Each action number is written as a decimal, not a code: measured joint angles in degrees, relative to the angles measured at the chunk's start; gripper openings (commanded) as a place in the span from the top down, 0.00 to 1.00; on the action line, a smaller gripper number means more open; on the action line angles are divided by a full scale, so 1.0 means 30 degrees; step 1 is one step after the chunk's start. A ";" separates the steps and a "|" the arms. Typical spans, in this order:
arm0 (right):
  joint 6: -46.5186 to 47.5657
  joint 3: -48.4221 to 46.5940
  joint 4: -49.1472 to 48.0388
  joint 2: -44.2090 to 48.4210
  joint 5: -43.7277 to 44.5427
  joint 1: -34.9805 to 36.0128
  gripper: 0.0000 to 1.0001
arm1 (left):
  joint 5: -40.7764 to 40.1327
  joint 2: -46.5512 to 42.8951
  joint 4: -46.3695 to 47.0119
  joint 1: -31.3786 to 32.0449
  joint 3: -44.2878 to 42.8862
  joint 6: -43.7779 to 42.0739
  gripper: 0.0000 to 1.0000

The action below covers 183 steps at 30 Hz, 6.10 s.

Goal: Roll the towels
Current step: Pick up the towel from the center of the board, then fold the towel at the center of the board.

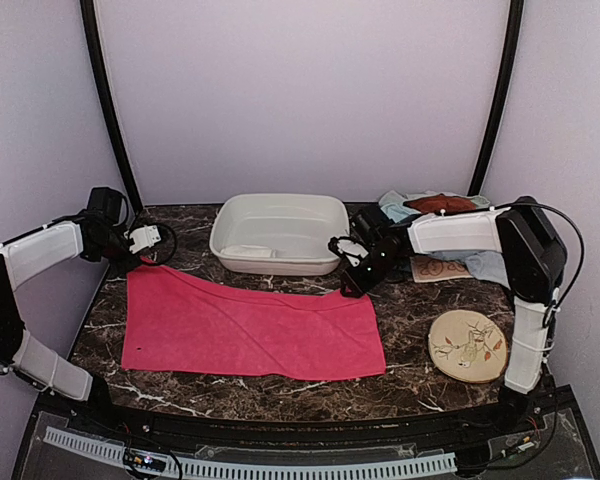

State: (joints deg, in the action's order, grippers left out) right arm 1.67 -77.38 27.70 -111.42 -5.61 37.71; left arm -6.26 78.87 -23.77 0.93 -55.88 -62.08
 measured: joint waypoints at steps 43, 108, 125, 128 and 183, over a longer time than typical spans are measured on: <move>-0.0663 0.0736 -0.2251 -0.0736 0.0306 0.0969 1.00 | -0.0073 0.0408 0.0102 -0.0153 0.0306 0.0350 1.00; -2.3613 -0.6091 0.5646 -0.5231 1.1300 0.5421 0.27 | 0.0780 -0.1909 0.0495 -0.0262 0.2149 0.0204 1.00; -2.3387 -0.3060 0.3621 -0.3315 1.1198 0.4546 0.57 | 0.0765 -0.1909 0.0503 -0.0262 0.2295 0.0168 1.00; -2.3117 -0.2951 0.3271 -0.3184 1.0965 0.4269 0.50 | 0.0765 -0.1909 0.0503 -0.0262 0.2302 0.0117 1.00; -1.9839 0.2987 0.1297 0.3767 0.9245 0.3126 1.00 | 0.2616 -0.2696 -0.0131 -0.0262 0.2980 0.0750 1.00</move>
State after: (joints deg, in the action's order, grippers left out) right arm -57.84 -68.42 31.59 -100.12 22.13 47.09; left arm 1.58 70.78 -24.16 0.14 -46.94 -59.83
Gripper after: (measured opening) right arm 0.020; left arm 0.010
